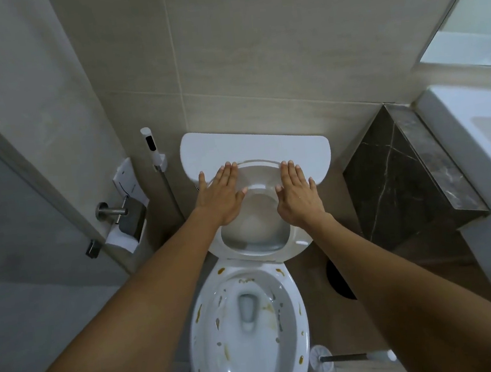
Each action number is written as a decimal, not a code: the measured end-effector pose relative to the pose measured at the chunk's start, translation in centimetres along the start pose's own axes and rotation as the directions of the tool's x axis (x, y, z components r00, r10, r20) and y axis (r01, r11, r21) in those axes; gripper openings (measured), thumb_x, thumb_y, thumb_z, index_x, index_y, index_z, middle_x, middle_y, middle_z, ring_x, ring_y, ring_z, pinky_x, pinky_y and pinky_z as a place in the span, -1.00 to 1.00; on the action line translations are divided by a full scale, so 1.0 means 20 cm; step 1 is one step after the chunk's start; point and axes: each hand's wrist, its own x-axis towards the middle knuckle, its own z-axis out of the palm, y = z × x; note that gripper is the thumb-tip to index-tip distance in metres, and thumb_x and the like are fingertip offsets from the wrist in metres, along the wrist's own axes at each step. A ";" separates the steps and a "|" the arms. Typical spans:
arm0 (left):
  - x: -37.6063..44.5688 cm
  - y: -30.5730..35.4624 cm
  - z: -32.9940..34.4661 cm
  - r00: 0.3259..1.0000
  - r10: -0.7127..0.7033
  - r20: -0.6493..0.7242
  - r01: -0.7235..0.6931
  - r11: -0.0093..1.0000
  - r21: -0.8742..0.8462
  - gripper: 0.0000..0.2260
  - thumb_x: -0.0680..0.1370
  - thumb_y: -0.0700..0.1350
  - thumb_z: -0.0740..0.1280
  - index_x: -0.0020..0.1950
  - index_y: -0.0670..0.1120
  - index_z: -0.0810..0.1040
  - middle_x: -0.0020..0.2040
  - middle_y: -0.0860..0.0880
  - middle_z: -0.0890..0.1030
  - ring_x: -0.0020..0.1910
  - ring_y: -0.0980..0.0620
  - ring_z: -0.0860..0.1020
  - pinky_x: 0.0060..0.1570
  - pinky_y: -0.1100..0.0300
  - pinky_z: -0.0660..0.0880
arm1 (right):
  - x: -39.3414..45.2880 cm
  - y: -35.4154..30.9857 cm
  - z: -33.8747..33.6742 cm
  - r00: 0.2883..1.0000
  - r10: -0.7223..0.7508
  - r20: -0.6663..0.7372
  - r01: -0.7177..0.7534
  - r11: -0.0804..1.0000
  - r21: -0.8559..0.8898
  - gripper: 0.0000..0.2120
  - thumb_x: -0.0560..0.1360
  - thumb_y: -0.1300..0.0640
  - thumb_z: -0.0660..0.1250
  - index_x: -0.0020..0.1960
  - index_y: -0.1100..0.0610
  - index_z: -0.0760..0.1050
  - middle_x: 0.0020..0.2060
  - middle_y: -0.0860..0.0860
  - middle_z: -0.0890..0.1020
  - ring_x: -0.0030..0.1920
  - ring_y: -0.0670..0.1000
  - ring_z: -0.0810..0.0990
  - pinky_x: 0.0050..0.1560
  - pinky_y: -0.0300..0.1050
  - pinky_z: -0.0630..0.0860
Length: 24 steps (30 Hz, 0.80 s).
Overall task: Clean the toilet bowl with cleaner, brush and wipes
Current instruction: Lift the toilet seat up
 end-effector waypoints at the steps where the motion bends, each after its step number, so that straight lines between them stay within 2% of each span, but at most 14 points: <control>1: -0.02 0.00 -0.01 1.000 -0.006 0.003 0.006 1.000 -0.002 -0.44 0.66 0.13 -0.15 0.55 -0.12 -0.25 0.56 -0.05 -0.19 0.54 0.03 -0.16 0.43 -0.17 -0.21 | -0.01 0.00 -0.01 1.000 0.002 0.004 -0.002 1.000 -0.008 -0.44 0.67 -0.03 -0.14 0.56 0.13 -0.27 0.55 0.04 -0.20 0.54 0.05 -0.23 0.48 0.03 -0.23; 5: -0.13 -0.02 -0.05 1.000 -0.026 0.008 0.026 1.000 -0.012 -0.44 0.66 0.13 -0.15 0.55 -0.12 -0.25 0.56 -0.05 -0.19 0.53 0.03 -0.18 0.43 -0.17 -0.23 | -0.09 -0.03 -0.06 1.000 0.008 0.014 -0.007 1.000 -0.024 -0.42 0.66 -0.09 -0.15 0.56 0.13 -0.27 0.55 0.05 -0.20 0.54 0.05 -0.24 0.48 0.03 -0.24; 11: -0.42 -0.06 -0.11 0.994 -0.113 0.013 0.113 0.991 -0.065 -0.46 0.66 0.09 -0.15 0.55 -0.12 -0.24 0.56 -0.05 -0.20 0.53 0.02 -0.20 0.42 -0.19 -0.24 | -0.31 -0.18 -0.15 1.000 -0.019 0.024 0.020 0.999 -0.039 -0.43 0.66 -0.07 -0.13 0.57 0.14 -0.21 0.56 0.06 -0.16 0.55 0.06 -0.20 0.51 0.07 -0.19; 20: -1.14 -0.15 -0.09 0.960 -0.278 0.034 0.279 0.946 -0.163 -0.45 0.66 0.11 -0.10 0.56 -0.10 -0.20 0.57 -0.09 -0.17 0.54 -0.04 -0.18 0.45 -0.19 -0.18 | -0.84 -0.50 -0.24 0.995 -0.034 0.097 0.040 0.997 -0.060 -0.42 0.65 -0.09 -0.08 0.57 0.09 -0.20 0.56 0.05 -0.15 0.55 0.08 -0.22 0.53 0.11 -0.18; 24: -1.48 -0.21 -0.08 0.936 -0.351 0.030 0.352 0.925 -0.140 -0.44 0.66 0.10 -0.09 0.56 -0.11 -0.18 0.57 -0.09 -0.16 0.54 -0.03 -0.17 0.43 -0.21 -0.19 | -1.03 -0.67 -0.18 0.981 -0.117 0.152 0.127 0.991 -0.053 -0.42 0.66 -0.08 -0.08 0.57 0.09 -0.21 0.56 0.05 -0.16 0.54 0.08 -0.23 0.49 0.11 -0.22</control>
